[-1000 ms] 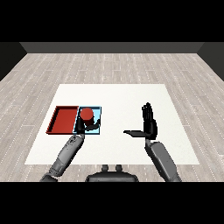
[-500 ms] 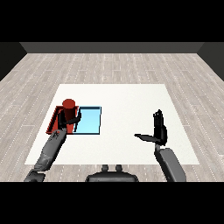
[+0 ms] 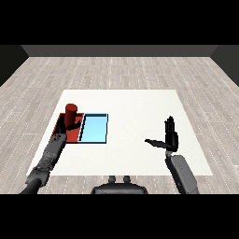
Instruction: Pick the red can and put it in the red box
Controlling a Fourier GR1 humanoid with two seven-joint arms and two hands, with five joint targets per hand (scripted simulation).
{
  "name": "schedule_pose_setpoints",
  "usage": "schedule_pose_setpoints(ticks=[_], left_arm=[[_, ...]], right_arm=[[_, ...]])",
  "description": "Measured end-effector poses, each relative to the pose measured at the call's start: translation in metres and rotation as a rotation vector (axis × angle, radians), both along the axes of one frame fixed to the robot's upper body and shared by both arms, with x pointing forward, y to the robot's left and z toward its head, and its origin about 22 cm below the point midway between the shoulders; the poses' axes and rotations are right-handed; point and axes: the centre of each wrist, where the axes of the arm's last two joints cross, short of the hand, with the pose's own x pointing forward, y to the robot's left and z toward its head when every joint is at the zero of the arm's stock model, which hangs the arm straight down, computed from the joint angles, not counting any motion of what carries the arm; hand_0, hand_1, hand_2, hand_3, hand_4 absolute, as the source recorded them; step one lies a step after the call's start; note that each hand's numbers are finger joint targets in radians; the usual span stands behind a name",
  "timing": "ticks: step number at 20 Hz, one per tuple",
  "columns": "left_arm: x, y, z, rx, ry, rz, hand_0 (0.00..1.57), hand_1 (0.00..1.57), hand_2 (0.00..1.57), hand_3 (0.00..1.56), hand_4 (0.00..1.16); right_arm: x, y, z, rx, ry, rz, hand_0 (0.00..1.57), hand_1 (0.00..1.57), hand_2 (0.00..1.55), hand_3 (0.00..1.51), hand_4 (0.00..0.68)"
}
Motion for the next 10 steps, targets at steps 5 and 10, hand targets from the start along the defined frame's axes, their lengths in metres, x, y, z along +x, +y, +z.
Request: schedule_pose_setpoints(ticks=[5,10], left_arm=[[0.0,0.003,-0.016,0.013,0.162,0.077,0.65,0.65,0.7,0.0,0.64],[-0.014,0.014,-0.032,0.01,0.312,0.156,0.91,0.91,0.91,0.15,0.71]], right_arm=[[0.009,-0.002,-0.014,0.026,0.019,-0.015,0.0,0.0,0.0,0.0,0.0],[0.016,-0.002,-0.019,0.025,0.019,-0.017,0.0,0.0,0.0,0.0,0.0]])
